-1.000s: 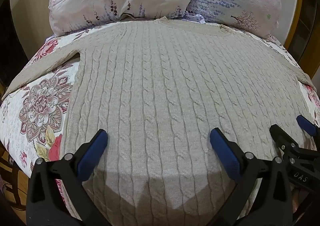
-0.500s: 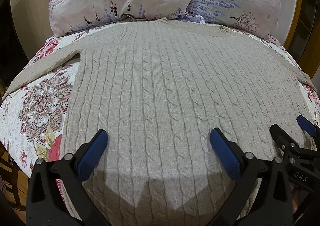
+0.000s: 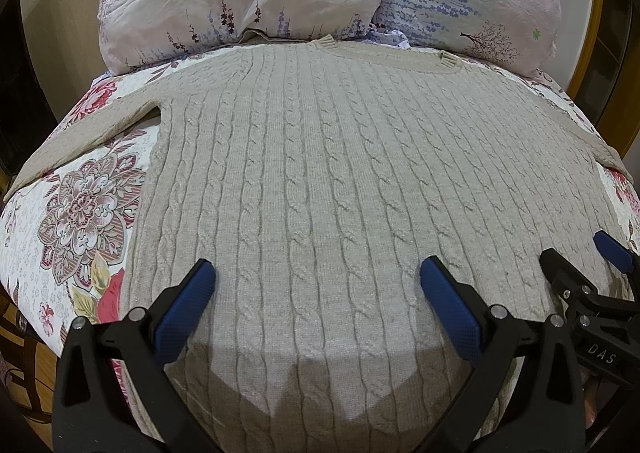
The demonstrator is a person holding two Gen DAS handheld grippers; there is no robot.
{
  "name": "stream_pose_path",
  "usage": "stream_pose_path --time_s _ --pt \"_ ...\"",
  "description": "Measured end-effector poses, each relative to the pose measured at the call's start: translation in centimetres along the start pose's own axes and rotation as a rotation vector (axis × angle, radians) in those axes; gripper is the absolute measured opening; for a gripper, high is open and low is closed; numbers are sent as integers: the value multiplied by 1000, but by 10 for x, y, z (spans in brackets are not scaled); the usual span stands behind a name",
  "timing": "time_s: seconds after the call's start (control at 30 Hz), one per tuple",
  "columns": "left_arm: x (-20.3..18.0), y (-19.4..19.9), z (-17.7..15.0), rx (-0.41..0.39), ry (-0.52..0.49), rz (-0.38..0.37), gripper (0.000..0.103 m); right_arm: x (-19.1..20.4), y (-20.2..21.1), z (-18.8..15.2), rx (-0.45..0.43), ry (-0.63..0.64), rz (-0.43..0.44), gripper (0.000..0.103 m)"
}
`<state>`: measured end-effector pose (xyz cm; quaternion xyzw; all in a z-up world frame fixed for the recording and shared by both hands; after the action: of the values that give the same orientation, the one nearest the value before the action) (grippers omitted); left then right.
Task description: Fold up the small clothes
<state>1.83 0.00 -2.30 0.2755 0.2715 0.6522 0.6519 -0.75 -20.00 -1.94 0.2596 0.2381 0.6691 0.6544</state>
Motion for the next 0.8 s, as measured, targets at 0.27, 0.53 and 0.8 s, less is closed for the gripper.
stream_pose_path --time_s 0.27,0.53,0.8 --pt "0 0 0 -1 -1 0 101 0 0 0 1 -1 -1 102" --pt "0 0 0 -6 0 -1 101 1 -1 0 2 -1 -1 102" --pt "2 1 0 -9 -1 0 101 -3 -3 -1 35 8 10 102"
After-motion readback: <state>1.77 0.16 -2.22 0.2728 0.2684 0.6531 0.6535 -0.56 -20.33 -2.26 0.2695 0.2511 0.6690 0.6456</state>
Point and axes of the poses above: each gripper's, at about its wrist camera, not at the fingertips, and y roughly against the way its jaws point, x to its left, z to its top, the point moved 3 cm from there along -y, roughly the way its jaws point, and after that the axes turned 6 degrees about -x, right-handed, at the moved point
